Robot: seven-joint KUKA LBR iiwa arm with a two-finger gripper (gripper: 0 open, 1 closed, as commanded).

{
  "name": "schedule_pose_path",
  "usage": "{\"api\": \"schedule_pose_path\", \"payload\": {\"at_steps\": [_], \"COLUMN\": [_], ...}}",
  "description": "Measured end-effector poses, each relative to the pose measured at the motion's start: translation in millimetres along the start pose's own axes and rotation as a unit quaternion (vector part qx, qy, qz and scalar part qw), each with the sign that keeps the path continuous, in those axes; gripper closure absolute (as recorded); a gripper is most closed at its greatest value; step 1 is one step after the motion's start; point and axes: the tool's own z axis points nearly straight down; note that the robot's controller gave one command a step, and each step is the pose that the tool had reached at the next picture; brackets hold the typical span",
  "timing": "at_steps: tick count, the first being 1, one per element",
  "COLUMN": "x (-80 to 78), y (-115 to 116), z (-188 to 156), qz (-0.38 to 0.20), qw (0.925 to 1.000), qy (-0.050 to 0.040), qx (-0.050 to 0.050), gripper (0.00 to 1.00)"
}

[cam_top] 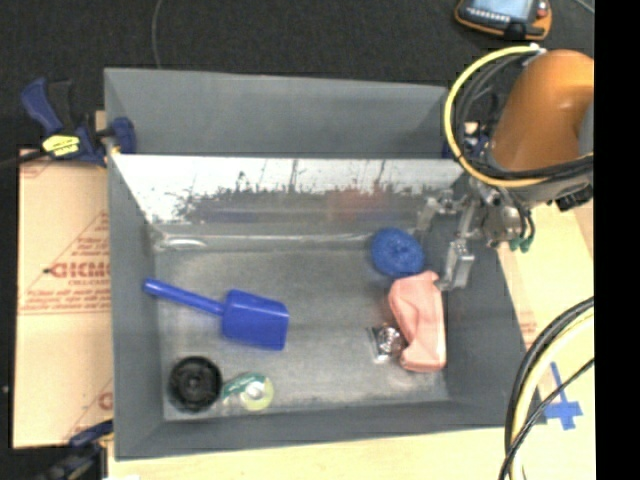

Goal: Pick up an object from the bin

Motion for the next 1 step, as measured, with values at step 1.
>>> {"api": "schedule_pose_path", "payload": {"at_steps": [1], "x": [-1.7], "y": [0.7], "z": [-5.1], "qz": [-0.002], "qw": [1.0], "qy": [-0.0042], "qx": [0.001], "gripper": [0.0]}}
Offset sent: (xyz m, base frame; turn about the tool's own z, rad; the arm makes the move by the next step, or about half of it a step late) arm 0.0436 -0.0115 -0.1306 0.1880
